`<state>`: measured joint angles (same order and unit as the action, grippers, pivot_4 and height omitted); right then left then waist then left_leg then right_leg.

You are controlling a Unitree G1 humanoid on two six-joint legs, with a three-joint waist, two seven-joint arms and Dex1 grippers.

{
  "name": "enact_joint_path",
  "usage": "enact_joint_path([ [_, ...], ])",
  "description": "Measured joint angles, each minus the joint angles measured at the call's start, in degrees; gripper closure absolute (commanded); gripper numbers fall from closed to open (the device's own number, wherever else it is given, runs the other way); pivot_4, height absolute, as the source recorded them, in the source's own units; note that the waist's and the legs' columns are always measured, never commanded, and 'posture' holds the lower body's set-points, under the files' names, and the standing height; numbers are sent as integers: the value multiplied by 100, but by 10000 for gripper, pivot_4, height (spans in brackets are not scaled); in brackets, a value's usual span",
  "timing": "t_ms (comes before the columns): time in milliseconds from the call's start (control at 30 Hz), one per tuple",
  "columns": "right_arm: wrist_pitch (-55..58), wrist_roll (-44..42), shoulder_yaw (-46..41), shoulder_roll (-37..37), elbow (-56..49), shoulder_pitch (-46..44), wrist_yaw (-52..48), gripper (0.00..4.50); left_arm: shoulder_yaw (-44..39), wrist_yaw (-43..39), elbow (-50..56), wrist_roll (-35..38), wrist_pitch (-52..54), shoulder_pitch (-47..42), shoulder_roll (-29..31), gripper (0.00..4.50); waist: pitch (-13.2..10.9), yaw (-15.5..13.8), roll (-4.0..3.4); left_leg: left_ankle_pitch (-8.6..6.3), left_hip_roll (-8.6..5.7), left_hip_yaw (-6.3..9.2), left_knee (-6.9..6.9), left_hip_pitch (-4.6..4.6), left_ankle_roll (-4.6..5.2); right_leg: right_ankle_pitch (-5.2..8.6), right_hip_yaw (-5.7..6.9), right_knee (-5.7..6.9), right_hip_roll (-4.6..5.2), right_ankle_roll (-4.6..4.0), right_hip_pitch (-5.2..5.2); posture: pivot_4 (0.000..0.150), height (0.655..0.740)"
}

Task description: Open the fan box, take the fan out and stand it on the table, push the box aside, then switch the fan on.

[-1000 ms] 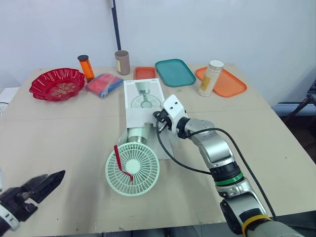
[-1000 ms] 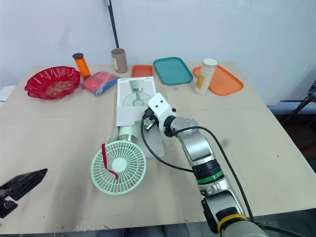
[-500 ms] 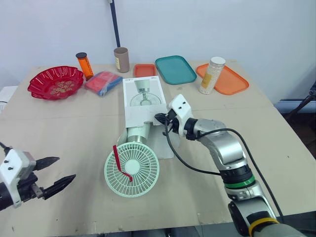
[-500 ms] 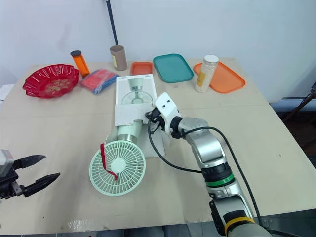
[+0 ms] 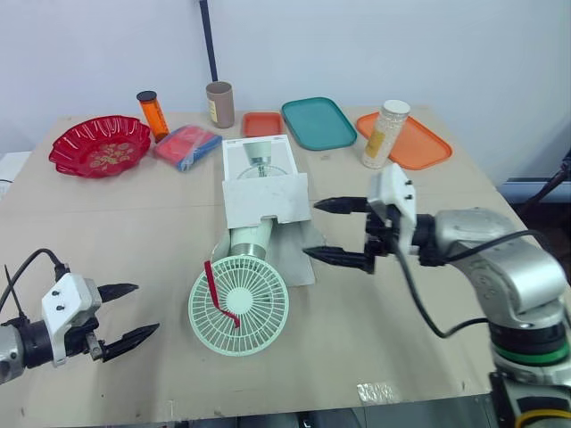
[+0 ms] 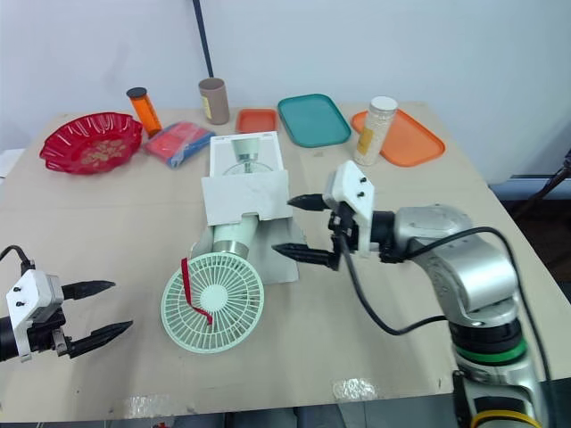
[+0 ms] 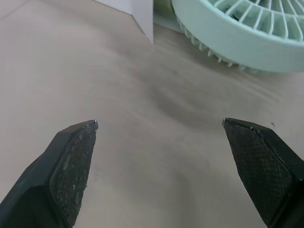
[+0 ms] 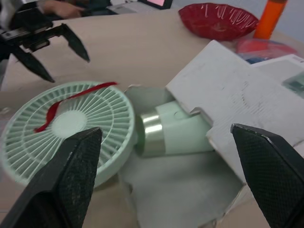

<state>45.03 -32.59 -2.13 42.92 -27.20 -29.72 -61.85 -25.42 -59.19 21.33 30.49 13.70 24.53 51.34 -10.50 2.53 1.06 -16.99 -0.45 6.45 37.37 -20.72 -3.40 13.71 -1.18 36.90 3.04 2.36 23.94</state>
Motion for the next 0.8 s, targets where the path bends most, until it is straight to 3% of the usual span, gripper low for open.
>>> enact_joint_path([
  [300,-738,-279,-111,948,81,59,-1090,616,364,-204,-108,-152,-37,-430,-82,0,-4,6,3,1,9,-10,4,4,1,-6,-3,3,-7,-2,0,1500,7400],
  [467,-1043,-252,-79,1129,267,40,-1356,616,530,-375,-257,-382,-389,-509,-101,0,-4,0,4,1,9,-10,8,5,1,-10,-4,4,-7,-4,-2,1500,7400],
  [800,-796,-358,-6,1368,399,-29,-1432,616,1192,-434,-1784,-1837,-3479,-2049,-320,0,-4,-56,4,2,9,-14,12,5,0,-22,-5,3,-6,-5,-2,1500,7400],
])
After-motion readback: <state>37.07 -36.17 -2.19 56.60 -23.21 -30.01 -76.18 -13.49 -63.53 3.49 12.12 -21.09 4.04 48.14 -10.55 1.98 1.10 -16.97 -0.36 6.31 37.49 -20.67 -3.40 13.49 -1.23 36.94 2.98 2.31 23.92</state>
